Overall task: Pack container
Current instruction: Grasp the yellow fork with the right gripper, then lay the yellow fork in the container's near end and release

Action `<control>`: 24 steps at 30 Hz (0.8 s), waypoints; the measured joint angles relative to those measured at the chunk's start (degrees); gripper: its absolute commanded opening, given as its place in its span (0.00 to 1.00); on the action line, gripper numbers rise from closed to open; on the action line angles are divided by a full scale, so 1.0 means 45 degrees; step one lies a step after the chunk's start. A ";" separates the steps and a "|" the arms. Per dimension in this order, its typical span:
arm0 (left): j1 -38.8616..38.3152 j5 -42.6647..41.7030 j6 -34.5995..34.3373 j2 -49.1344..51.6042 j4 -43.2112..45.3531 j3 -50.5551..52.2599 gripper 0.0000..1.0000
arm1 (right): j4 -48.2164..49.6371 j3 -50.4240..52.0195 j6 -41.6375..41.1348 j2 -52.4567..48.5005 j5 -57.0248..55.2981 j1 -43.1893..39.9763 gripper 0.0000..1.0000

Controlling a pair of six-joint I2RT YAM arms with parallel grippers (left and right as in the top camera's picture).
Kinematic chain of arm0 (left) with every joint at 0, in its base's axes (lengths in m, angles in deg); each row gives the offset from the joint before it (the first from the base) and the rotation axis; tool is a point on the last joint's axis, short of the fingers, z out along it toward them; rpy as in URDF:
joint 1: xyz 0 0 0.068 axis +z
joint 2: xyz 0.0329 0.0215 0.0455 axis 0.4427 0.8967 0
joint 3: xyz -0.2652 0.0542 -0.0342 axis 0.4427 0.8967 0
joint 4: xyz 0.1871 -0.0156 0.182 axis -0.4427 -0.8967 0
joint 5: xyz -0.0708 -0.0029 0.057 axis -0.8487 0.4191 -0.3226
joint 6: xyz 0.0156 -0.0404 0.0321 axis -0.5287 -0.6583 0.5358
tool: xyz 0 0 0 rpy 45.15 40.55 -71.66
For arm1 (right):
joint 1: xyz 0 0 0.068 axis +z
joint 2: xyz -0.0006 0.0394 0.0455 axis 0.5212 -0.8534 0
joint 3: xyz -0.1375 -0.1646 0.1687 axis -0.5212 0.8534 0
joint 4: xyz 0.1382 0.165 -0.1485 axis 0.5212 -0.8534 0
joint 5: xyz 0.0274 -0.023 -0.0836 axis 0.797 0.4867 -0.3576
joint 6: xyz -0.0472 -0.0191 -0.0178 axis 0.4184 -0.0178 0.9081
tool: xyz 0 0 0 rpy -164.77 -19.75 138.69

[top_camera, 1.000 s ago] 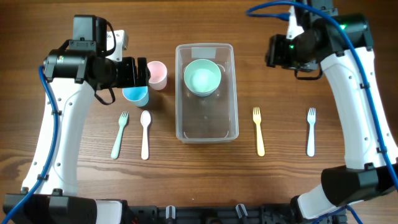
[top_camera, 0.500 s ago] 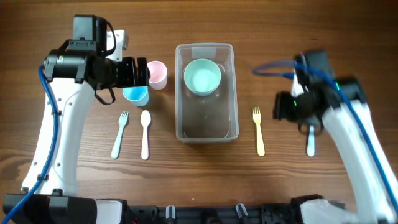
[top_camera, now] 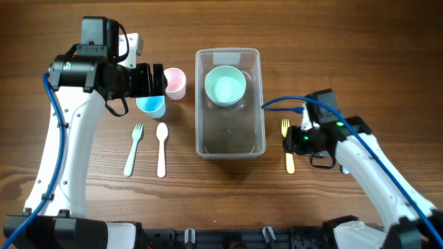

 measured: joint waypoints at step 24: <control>0.0000 0.0000 0.0000 0.0000 0.0005 -0.0005 1.00 | -0.1137 -0.2778 -0.0345 -0.1132 -0.2526 0.0452 0.04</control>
